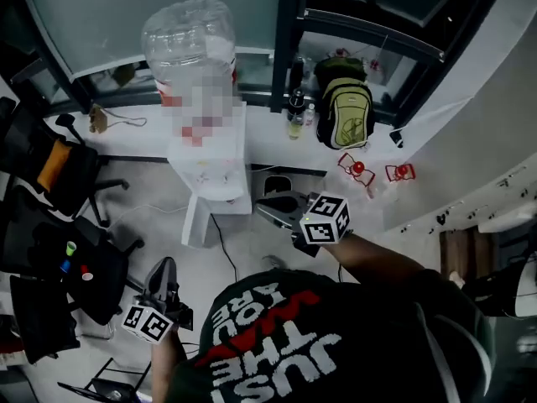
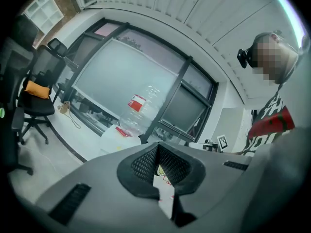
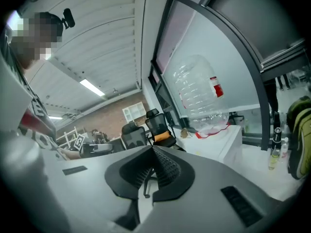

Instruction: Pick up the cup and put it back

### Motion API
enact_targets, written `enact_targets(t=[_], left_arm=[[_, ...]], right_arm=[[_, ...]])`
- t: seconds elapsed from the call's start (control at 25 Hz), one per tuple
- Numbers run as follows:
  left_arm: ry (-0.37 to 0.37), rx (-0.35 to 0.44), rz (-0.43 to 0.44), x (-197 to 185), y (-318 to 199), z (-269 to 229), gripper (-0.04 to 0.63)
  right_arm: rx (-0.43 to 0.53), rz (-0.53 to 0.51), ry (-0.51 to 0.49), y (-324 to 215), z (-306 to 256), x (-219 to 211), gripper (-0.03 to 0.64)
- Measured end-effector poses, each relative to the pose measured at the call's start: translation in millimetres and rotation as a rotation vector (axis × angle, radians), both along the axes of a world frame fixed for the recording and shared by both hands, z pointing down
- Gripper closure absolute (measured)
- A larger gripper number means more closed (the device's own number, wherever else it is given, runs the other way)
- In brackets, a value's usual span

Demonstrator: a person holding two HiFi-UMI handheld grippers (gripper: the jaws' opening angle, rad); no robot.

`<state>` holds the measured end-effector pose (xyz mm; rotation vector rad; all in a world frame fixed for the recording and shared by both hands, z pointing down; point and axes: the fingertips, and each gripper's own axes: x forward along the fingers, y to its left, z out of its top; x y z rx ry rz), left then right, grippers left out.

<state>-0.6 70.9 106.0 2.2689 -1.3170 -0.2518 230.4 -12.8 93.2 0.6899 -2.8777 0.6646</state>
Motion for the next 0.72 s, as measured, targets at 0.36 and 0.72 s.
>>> enact_targets(t=[0.36,0.72], left_arm=[[0.019,-0.072,-0.004,61.5,-135.3,29.4,0.588],[-0.06,-0.191,-0.006,55.9,-173.9,84.1,0.588]], right_arm=[[0.014,-0.121,0.06,-117.8,28.4,19.0,0.584],[-0.053,-0.21,0.116,-149.7,105.8,-8.2,0.584]])
